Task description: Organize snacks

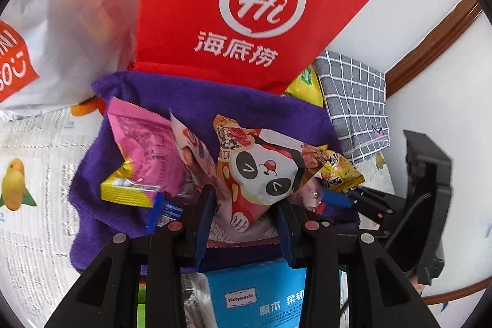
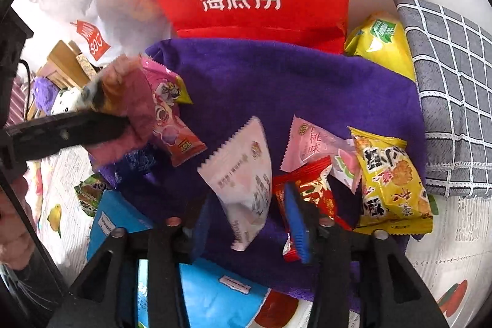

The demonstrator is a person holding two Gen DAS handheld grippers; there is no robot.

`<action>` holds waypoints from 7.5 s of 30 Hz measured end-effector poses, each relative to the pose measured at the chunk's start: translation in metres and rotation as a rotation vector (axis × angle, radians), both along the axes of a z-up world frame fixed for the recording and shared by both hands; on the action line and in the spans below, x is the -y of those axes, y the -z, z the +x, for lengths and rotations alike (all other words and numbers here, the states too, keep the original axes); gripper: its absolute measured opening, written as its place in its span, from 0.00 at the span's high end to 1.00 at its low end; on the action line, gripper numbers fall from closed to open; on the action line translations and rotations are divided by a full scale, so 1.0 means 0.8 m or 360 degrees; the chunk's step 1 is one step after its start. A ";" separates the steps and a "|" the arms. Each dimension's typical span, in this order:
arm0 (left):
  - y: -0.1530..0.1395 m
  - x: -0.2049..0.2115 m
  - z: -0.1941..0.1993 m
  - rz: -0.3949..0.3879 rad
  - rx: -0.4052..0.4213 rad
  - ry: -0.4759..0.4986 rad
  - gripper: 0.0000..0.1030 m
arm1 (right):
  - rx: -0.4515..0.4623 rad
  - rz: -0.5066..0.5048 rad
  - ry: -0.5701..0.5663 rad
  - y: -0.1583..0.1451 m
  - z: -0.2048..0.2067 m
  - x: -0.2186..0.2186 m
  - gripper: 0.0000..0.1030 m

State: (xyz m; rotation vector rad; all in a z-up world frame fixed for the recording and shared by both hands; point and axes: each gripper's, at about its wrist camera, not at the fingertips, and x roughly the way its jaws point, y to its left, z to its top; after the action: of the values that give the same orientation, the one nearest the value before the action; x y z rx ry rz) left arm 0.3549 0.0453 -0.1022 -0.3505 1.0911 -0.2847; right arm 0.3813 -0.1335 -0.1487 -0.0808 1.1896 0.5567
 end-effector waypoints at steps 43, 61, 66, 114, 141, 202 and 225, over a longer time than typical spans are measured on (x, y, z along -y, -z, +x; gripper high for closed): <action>-0.025 -0.012 -0.086 0.0049 0.0104 -0.0035 0.39 | 0.0409 0.0152 0.0190 -0.132 -0.046 0.048 0.46; 0.049 -0.075 -0.148 0.0238 0.0031 -0.0175 0.39 | 0.0458 0.0120 0.0085 -0.139 -0.068 0.017 0.46; 0.068 -0.067 -0.136 0.0269 0.0034 -0.0144 0.39 | 0.0450 0.0093 0.0078 -0.134 -0.067 0.011 0.46; 0.041 -0.122 -0.167 0.0368 0.0434 -0.0361 0.48 | 0.0318 0.0170 -0.0047 -0.013 -0.259 -0.132 0.50; 0.037 -0.132 -0.171 0.0291 0.0422 -0.0396 0.48 | 0.0417 -0.0080 0.0157 0.004 -0.331 -0.044 0.70; 0.004 -0.026 -0.207 -0.0018 0.0574 0.0155 0.48 | 0.0525 0.0119 0.0501 -0.049 -0.308 0.054 0.47; -0.069 0.014 -0.231 -0.0011 0.0497 0.0161 0.48 | 0.0645 0.0167 0.0473 -0.141 -0.289 0.047 0.47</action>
State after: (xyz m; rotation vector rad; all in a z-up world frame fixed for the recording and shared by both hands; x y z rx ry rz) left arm 0.1699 0.0344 -0.0472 -0.2474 0.8016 -0.4187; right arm 0.1500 -0.1711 -0.0358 0.0702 0.7576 0.3193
